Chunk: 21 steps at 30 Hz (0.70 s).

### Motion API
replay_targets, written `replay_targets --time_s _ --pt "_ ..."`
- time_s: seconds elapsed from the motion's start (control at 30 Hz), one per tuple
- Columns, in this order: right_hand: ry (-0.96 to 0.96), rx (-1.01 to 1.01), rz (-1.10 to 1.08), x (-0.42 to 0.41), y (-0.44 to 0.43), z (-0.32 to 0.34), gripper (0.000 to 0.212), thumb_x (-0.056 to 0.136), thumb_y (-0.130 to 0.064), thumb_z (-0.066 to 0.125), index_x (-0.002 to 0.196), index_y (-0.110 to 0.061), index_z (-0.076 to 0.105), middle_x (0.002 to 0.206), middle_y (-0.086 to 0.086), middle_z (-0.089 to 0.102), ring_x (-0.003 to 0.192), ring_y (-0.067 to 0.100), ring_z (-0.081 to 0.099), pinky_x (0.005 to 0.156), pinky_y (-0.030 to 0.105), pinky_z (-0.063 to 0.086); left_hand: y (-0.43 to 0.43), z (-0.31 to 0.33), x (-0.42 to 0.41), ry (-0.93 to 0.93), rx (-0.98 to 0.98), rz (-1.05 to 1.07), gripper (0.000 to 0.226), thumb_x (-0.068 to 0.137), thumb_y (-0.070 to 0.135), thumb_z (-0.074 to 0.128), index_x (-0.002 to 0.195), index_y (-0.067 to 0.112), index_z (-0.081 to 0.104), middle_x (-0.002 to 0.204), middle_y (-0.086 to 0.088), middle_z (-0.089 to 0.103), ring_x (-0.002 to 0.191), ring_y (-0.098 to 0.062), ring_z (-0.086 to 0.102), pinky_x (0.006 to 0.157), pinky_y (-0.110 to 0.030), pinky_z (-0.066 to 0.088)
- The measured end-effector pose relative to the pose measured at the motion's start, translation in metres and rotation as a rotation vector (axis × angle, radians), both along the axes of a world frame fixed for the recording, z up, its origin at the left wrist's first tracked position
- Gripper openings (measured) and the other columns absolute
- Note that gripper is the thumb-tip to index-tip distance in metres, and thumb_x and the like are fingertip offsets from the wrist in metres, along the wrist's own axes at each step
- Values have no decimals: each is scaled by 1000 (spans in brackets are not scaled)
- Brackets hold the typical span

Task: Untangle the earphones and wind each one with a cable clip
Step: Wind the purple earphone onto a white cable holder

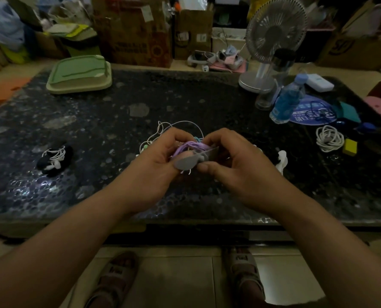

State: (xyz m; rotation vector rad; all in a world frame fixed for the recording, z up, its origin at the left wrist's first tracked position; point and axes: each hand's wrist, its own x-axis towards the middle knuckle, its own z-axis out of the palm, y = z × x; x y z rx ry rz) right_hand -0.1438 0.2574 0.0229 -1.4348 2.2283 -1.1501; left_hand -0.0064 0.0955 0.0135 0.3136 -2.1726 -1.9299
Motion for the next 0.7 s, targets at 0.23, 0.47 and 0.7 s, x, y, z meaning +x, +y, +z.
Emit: replay_targets --time_s 0.23,0.47,0.7 --pt "-12 -67 18 4 -2 2 25 93 -30 75 114 -28 61 101 -13 60 91 7 58 74 20 51 -1 1 -2 41 -18 12 27 99 7 66 115 28 64 115 -5 72 108 -34 70 90 -52 61" --pt "-67 -41 114 -2 4 2 50 98 -17 70 143 -30 52 121 -19 65 111 0 63 91 22 55 2 9 2 17 -198 -69 16 104 27 60 120 32 62 118 0 70 111 -24 67 98 -54 55" --pt "-33 -67 101 2 -1 4 34 96 -15 72 129 -24 68 112 -13 69 105 7 65 86 24 54 5 14 5 34 -191 -110 24 97 25 69 120 29 59 112 4 69 102 -17 67 85 -32 57"
